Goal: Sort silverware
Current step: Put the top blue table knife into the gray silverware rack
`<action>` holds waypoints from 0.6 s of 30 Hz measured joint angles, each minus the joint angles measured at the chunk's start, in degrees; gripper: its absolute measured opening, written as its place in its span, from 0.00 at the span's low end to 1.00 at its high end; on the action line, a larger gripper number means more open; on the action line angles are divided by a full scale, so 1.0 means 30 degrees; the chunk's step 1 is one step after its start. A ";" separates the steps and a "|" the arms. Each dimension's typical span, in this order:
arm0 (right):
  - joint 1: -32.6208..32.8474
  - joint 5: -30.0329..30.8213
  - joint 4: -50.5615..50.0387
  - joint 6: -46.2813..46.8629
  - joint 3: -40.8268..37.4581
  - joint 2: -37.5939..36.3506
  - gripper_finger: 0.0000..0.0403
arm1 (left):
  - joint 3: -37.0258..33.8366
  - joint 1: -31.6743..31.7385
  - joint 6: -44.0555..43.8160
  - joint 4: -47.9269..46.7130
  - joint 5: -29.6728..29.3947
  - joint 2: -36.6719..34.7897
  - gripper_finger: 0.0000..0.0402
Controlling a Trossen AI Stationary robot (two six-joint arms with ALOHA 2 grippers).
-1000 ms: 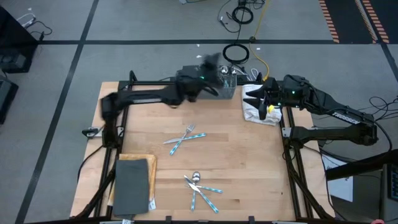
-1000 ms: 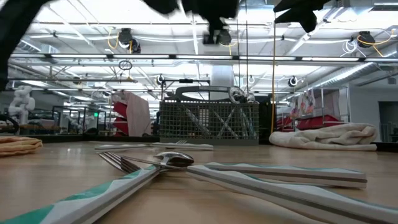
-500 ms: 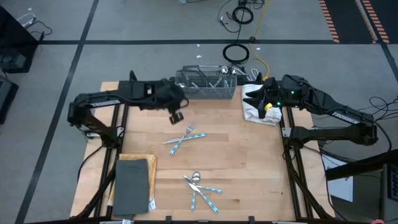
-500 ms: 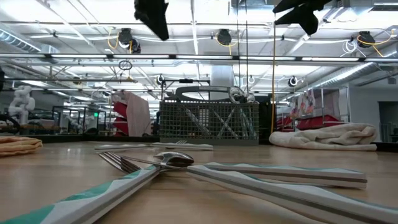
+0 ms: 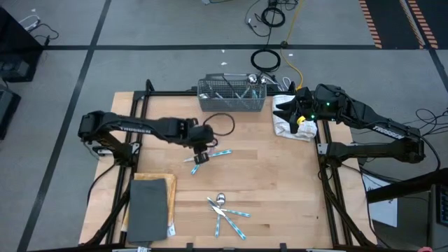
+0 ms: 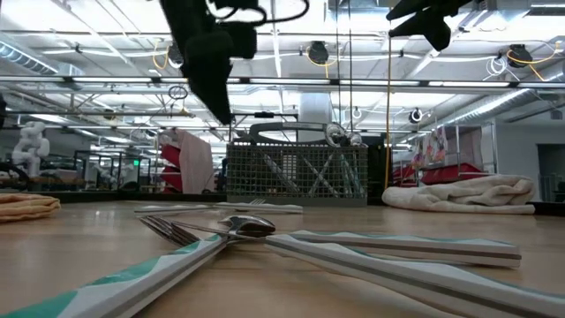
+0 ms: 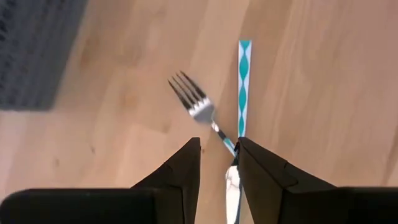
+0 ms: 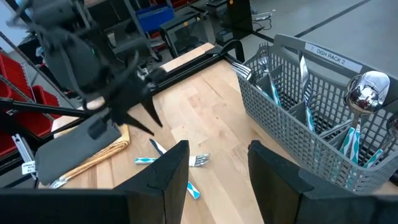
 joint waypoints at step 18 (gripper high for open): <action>0.0002 0.0002 -0.0911 -0.0036 0.0000 0.0000 0.38 | -0.2575 -0.1427 -0.0623 0.5594 0.1695 0.1835 0.28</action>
